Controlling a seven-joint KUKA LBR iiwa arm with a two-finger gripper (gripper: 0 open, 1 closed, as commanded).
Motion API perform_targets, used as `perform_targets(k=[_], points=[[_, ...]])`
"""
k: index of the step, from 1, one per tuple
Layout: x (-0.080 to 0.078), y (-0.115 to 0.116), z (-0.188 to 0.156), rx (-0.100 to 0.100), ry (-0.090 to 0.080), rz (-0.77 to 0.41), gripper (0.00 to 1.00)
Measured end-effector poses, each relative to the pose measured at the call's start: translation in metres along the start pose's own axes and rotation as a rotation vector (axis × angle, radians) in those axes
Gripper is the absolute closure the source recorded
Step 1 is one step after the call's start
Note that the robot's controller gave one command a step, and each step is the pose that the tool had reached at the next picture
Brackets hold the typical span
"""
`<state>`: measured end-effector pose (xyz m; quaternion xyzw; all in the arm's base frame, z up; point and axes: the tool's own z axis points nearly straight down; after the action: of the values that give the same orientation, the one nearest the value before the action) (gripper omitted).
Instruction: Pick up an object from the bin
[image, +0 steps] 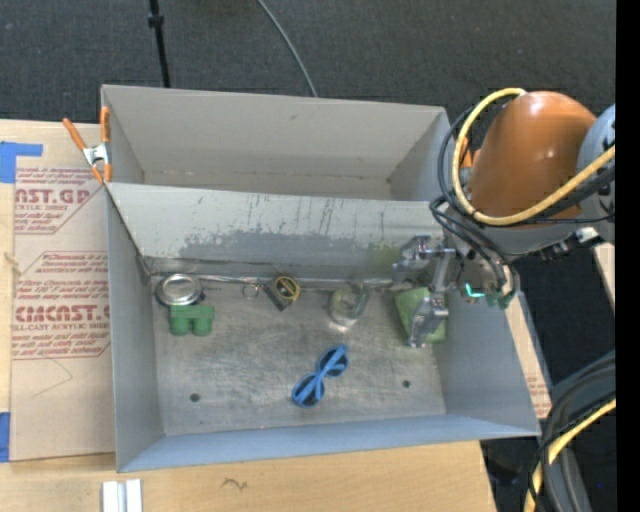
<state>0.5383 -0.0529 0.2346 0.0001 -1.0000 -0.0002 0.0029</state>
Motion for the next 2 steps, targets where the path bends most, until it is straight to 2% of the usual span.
perform_targets(k=[1,2], points=[[-0.022,0.06,0.091,-0.002,-0.002,-0.212,0.0],[0.014,0.077,0.165,-0.001,-0.012,-0.18,0.0]])
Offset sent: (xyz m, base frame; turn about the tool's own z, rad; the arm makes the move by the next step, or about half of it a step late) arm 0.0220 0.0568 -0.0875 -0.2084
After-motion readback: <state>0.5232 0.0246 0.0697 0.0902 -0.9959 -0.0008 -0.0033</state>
